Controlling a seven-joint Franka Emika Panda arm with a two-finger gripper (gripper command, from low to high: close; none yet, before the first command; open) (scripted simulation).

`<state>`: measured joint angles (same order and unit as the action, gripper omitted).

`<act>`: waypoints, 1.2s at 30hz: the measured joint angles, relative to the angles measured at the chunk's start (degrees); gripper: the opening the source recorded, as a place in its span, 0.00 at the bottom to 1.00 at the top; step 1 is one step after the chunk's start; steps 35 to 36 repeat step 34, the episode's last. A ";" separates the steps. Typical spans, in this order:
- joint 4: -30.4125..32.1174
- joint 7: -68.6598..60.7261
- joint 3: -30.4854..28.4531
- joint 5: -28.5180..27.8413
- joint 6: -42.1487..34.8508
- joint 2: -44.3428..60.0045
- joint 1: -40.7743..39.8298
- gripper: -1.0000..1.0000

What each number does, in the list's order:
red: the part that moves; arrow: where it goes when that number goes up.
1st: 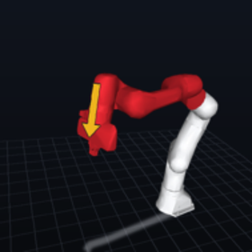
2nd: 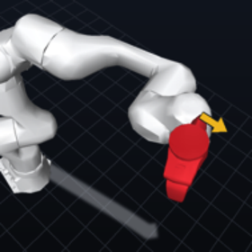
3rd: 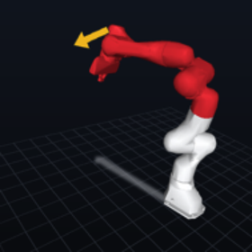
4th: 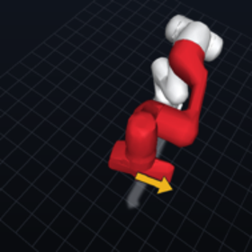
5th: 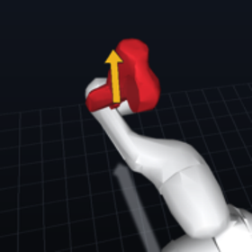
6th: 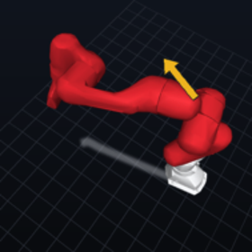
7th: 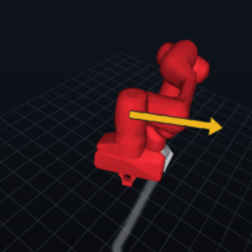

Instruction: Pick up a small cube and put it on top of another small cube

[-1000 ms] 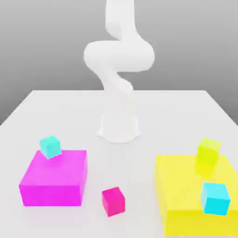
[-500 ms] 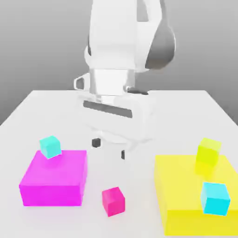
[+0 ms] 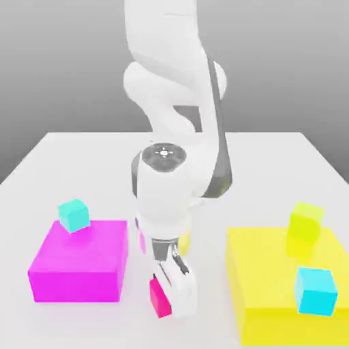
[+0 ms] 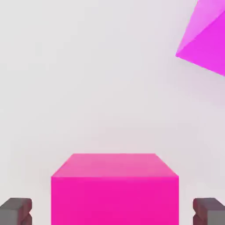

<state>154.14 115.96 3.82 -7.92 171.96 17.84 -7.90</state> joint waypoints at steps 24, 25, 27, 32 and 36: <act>-1.11 -26.65 17.49 18.18 -34.99 -35.31 22.94 0.00; -1.37 -28.05 18.54 18.71 -36.87 -36.82 25.09 0.00; -0.93 -28.72 20.03 18.51 -35.88 -36.06 26.43 0.00; 1.22 -27.51 21.98 16.78 -27.75 -29.86 25.84 1.00; 1.22 -27.51 21.98 16.78 -27.75 -29.86 25.84 1.00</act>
